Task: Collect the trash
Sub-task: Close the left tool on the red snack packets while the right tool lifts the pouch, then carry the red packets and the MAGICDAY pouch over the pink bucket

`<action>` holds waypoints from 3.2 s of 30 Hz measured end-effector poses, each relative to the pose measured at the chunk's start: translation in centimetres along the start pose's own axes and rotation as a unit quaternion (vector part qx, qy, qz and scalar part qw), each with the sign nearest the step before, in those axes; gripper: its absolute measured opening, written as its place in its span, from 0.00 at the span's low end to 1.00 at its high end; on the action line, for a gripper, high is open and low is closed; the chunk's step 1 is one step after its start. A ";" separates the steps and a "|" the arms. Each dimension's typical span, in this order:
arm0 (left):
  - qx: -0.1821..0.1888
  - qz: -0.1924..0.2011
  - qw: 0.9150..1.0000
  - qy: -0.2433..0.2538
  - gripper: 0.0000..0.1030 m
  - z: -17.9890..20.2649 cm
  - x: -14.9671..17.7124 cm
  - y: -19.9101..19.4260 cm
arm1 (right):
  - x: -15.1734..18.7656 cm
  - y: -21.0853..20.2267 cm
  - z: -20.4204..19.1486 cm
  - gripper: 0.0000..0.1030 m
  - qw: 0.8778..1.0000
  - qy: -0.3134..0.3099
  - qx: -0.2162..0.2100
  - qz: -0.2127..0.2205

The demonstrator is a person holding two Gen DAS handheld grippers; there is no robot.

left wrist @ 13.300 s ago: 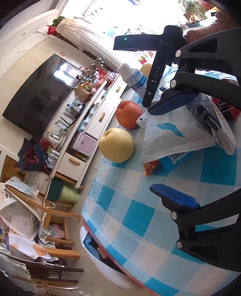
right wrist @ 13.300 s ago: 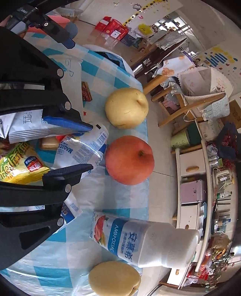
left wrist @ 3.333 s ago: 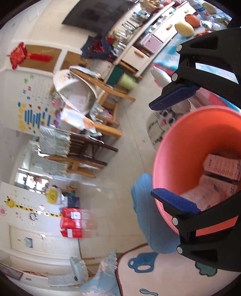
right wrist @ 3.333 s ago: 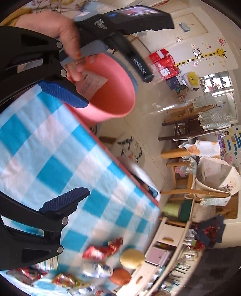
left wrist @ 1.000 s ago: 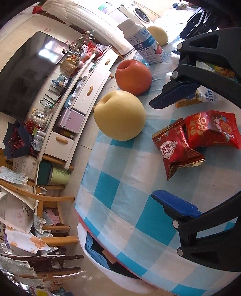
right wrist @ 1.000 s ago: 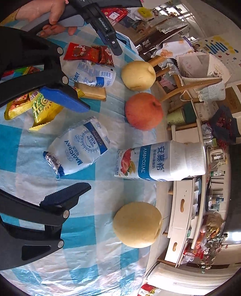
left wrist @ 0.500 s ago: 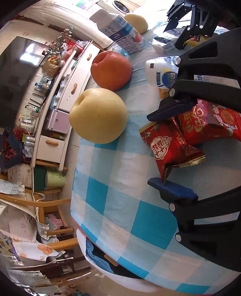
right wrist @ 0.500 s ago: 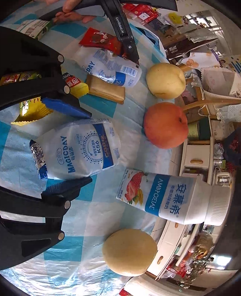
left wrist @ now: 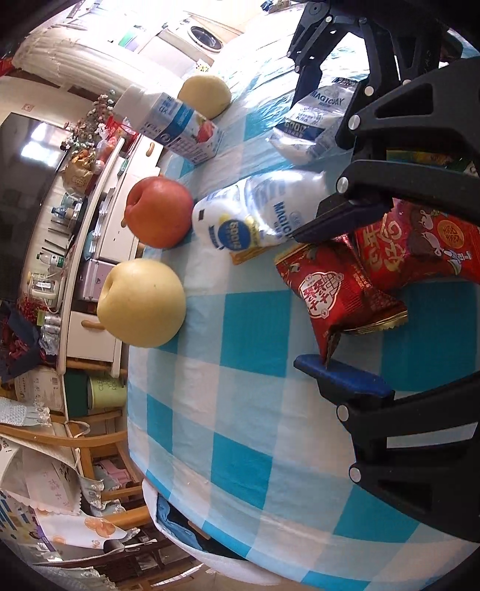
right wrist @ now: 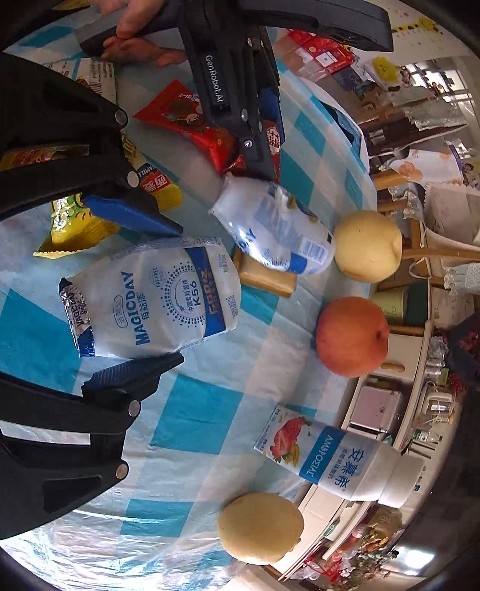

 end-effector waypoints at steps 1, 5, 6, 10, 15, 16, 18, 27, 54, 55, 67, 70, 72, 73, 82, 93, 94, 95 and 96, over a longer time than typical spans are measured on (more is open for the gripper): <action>0.004 -0.003 1.000 0.003 0.61 0.4 0.4 -0.2 | 0.0 -0.3 -0.3 0.61 1.000 -0.003 -0.003 0.000; 0.026 -0.011 1.000 0.007 0.61 1.7 1.9 -1.1 | 0.0 -1.7 -0.6 0.61 1.000 -0.007 -0.012 0.004; 0.035 -0.012 0.999 0.006 0.61 2.0 2.3 -1.3 | -0.1 -1.9 -1.0 0.61 1.000 -0.007 -0.014 0.005; 0.043 -0.014 0.999 0.013 0.60 2.8 3.4 -1.8 | 0.1 -3.0 -1.3 0.61 1.000 -0.009 -0.014 0.007; 0.047 0.000 0.999 -0.010 0.55 2.7 3.8 -2.1 | 0.1 -4.2 -0.8 0.61 1.000 0.009 -0.005 0.010; 0.048 0.002 0.999 -0.014 0.54 2.7 3.8 -2.2 | 0.1 -4.5 -0.7 0.61 1.000 0.015 -0.005 0.012; 0.049 0.008 0.999 -0.022 0.51 2.7 4.0 -2.4 | 0.0 -5.1 -0.4 0.61 1.000 0.025 -0.004 0.016; 0.084 -0.002 0.996 -0.044 0.41 2.9 5.5 -3.9 | 0.2 -8.0 -0.6 0.61 0.998 0.050 -0.005 0.028; 0.005 -0.029 0.999 0.045 0.40 4.1 5.9 -3.4 | 1.0 -11.4 -1.1 0.61 0.994 0.097 -0.020 0.039; 0.008 -0.029 0.999 0.039 0.35 3.9 6.0 -3.6 | 0.9 -11.4 -1.1 0.61 0.994 0.099 -0.022 0.041; 0.026 0.016 0.999 -0.027 0.31 0.8 7.3 -9.3 | 0.8 -12.2 -4.1 0.61 0.996 0.071 -0.036 0.047; 0.023 0.041 0.998 -0.050 0.31 -0.2 7.5 -11.5 | 0.8 -12.5 -4.9 0.61 0.996 0.068 -0.041 0.050; 0.017 0.061 0.996 -0.066 0.31 -1.0 7.6 -13.1 | 0.9 -12.9 -5.4 0.61 0.995 0.067 -0.045 0.055; 0.012 0.070 0.995 -0.073 0.31 -1.4 7.7 -13.9 | 1.0 -13.2 -5.7 0.61 0.995 0.066 -0.047 0.060; -0.046 0.169 0.972 -0.153 0.31 -6.8 7.5 -21.0 | 0.8 -15.8 -10.5 0.61 0.991 0.045 -0.087 0.091; -0.123 0.257 0.922 -0.263 0.31 -15.4 8.5 -27.9 | -1.5 -18.4 -20.6 0.61 0.982 -0.008 -0.154 0.110; -0.131 0.261 0.918 -0.270 0.31 -16.1 8.6 -28.3 | -1.8 -18.4 -21.7 0.61 0.981 -0.010 -0.163 0.107; -0.139 0.265 0.913 -0.278 0.31 -16.7 8.8 -28.8 | -2.1 -18.4 -23.0 0.61 0.979 -0.013 -0.173 0.105; -0.148 0.270 0.907 -0.287 0.31 -17.3 9.0 -29.5 | -2.3 -18.4 -24.0 0.61 0.978 -0.015 -0.182 0.104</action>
Point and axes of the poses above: each gripper's, at about its wrist camera, not at the fingertips, and y roughly the way its jaws point, z to its right, x to its underside, the point moved 4 cm from there along y, roughly the way its jaws point, and after that the axes turned 13 degrees about x, right-handed, at the moved point
